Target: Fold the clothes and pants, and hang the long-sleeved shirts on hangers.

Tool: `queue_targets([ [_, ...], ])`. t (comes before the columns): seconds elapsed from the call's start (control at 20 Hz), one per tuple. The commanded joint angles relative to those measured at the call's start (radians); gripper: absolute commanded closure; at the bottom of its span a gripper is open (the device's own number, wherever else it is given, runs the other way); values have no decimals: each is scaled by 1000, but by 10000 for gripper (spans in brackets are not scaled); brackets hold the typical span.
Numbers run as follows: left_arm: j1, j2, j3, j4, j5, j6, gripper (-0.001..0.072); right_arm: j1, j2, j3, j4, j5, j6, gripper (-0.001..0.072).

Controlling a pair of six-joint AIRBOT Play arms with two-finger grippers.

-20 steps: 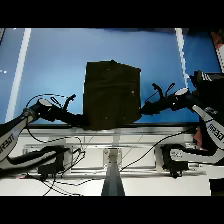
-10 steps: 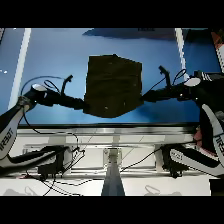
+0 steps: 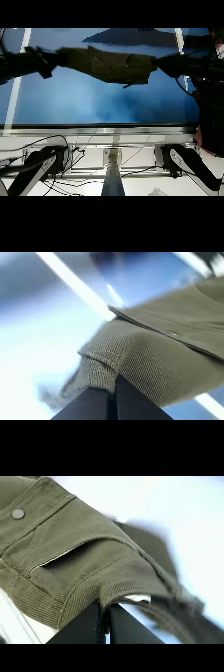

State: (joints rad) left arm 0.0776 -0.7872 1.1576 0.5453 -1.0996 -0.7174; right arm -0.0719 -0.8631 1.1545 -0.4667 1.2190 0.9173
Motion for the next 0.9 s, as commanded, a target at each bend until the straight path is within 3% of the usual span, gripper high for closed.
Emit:
queue_targets([
  [0.0,13,230,36,3,170,0,687,0,121,70,190,-8,100,668],
  [0.2,13,386,36,92,232,-1,688,0,208,70,257,-13,234,668],
  [0.4,12,344,-35,220,195,-232,688,14,195,18,172,-64,383,668],
  [0.5,-1,257,-133,184,147,-252,688,93,187,-84,69,-203,418,668],
  [0.65,-92,37,-300,68,190,-249,688,271,126,-258,-74,-510,427,668],
  [0.8,-287,-242,-358,25,426,-103,688,399,-3,-369,-209,-853,428,668],
  [0.85,-341,-325,-349,-3,566,-105,688,403,-49,-373,-211,-928,428,668],
])
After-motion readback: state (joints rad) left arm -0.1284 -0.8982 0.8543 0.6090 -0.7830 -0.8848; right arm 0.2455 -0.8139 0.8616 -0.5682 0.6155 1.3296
